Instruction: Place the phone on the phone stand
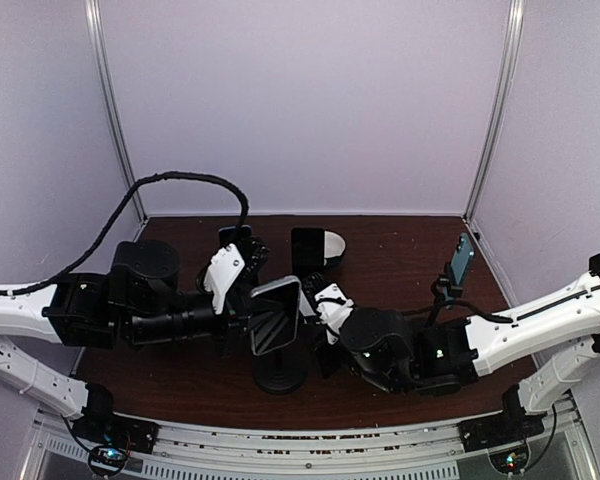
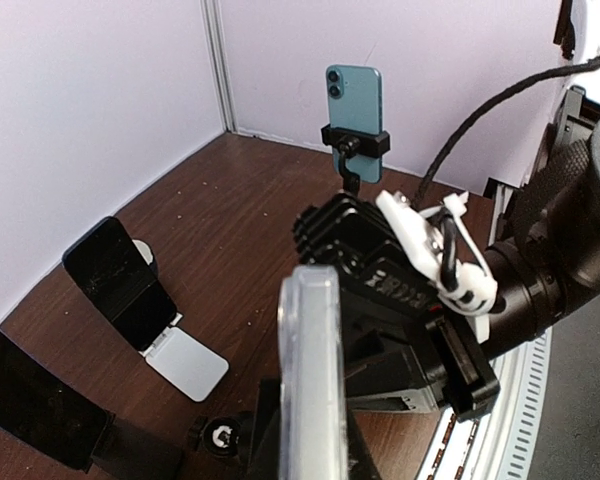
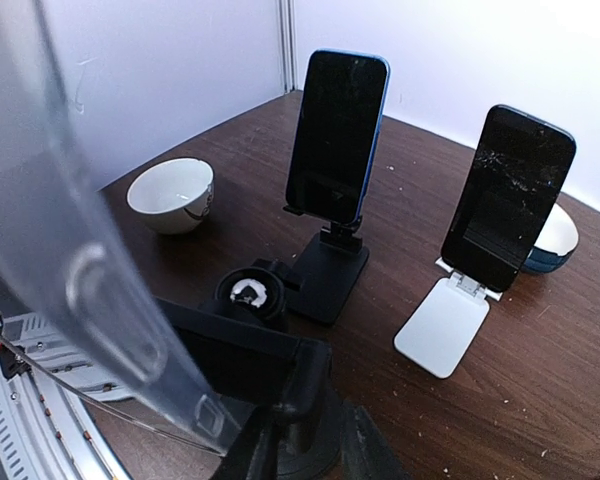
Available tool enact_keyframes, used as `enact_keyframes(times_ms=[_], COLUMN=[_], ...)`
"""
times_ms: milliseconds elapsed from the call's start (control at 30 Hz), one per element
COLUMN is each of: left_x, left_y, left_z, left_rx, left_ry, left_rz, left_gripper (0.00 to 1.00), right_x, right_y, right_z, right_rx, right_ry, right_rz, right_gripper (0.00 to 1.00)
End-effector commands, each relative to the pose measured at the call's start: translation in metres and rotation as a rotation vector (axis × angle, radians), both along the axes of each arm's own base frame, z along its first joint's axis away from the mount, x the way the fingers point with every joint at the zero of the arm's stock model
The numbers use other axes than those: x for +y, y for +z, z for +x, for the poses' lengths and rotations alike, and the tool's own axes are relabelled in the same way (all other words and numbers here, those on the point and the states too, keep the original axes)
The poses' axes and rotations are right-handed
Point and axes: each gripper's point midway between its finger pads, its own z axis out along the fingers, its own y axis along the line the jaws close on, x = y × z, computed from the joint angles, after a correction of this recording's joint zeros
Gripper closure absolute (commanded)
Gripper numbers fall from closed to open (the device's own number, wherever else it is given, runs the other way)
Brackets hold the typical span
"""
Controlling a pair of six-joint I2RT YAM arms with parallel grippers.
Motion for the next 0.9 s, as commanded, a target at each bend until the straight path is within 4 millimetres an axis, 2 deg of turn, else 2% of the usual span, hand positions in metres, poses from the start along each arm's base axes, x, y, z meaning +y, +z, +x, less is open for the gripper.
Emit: enact_keyframes(times_ms=[0,33,67,200,300,467,567,667,700,767,867], left_x=[-0.001,-0.001,-0.002,-0.004,-0.005,0.001,0.006,0.014,0.014,0.003,-0.009], left_y=[0.05,0.049,0.047,0.044,0.032,0.008,-0.002,-0.002,0.001,0.01,0.027], left_z=[0.013,0.015,0.016,0.023,0.031,0.04,0.042,0.043,0.04,0.029,0.011], left_rx=[-0.061,-0.06,-0.056,-0.068,-0.048,-0.054,-0.048,-0.048,-0.052,-0.069,-0.099], left_ry=[0.079,0.088,0.097,0.172,0.261,0.379,0.405,0.417,0.396,0.286,0.144], left_rz=[-0.145,-0.141,-0.135,-0.111,-0.073,0.032,0.039,0.013,-0.007,-0.078,-0.188], left_gripper=[1.0,1.0,1.0,1.0,1.0,1.0,1.0,1.0,1.0,1.0,1.0], right_x=[-0.001,0.0,0.001,0.004,-0.006,-0.033,-0.037,-0.043,-0.039,-0.023,-0.013], right_y=[0.004,0.005,0.005,0.003,0.003,0.007,0.015,0.017,0.02,0.024,0.022], right_z=[-0.006,-0.006,-0.007,-0.007,0.0,0.012,0.016,0.018,0.015,0.005,0.003], right_rx=[0.001,0.002,0.004,0.023,0.029,0.014,-0.015,-0.033,-0.035,-0.029,-0.007], right_ry=[0.012,0.014,0.018,0.009,-0.058,-0.189,-0.215,-0.238,-0.2,-0.1,-0.089], right_rz=[0.01,0.012,0.012,0.011,0.005,0.035,0.029,0.007,0.03,0.091,0.085], right_gripper=[0.91,0.98,1.0,1.0,1.0,1.0,1.0,1.0,1.0,1.0,1.0])
